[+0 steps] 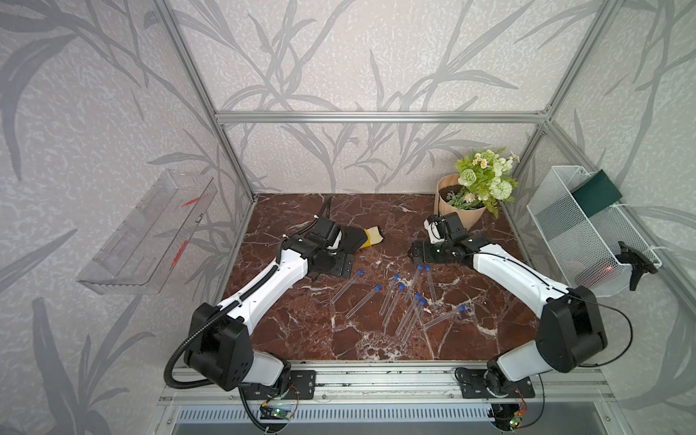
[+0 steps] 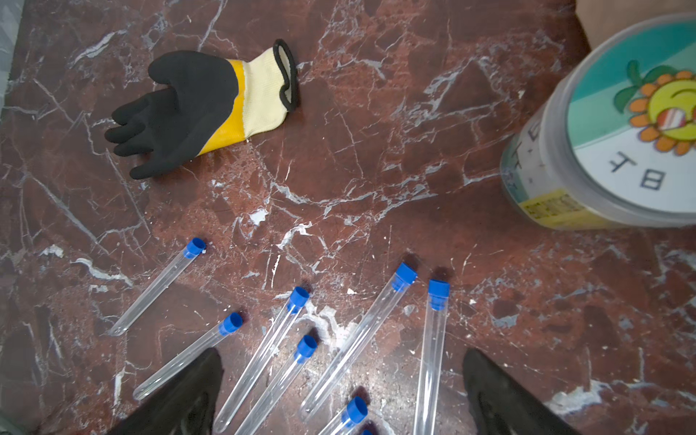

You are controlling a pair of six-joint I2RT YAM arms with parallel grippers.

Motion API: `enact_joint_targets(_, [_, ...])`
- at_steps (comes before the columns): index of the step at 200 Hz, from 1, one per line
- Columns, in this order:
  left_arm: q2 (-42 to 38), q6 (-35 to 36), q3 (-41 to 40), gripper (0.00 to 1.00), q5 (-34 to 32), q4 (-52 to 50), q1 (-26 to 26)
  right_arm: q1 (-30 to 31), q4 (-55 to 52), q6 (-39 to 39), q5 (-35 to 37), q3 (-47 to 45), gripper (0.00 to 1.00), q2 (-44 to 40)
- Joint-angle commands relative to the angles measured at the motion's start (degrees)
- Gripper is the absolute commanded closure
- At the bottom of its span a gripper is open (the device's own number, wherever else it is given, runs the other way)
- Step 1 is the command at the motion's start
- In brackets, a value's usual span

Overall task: Remove stoppers from test tubes
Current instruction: Pick up the test tube at the center of the board.

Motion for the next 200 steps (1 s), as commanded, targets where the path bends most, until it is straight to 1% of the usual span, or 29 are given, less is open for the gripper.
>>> enact_joint_targets(1, [1.3,0.9,1.0,0.01,0.1,-3.8,-1.2,0.4,-2.2,1.2,-3.8,0.5,0.01,0.3])
enact_joint_targets(51, [5.2,-0.3,0.9,0.01,-0.6,-5.2,-3.5,0.7,-2.8,2.5,-8.2,-0.7,0.01,1.1])
enact_joint_targets(138, [10.9,1.0,2.4,0.01,1.0,-3.8,-4.7,1.0,-3.4,3.3,-10.0,-2.1,0.01,0.6])
enact_joint_targets(174, [13.4,1.9,3.3,0.03,1.5,-3.5,-5.7,1.0,-2.0,4.3,-11.8,-2.8,0.01,0.8])
enact_joint_targets(200, [15.3,2.8,3.7,0.07,0.2,-3.1,-5.9,1.0,-0.7,4.7,-12.6,-3.5,0.01,0.7])
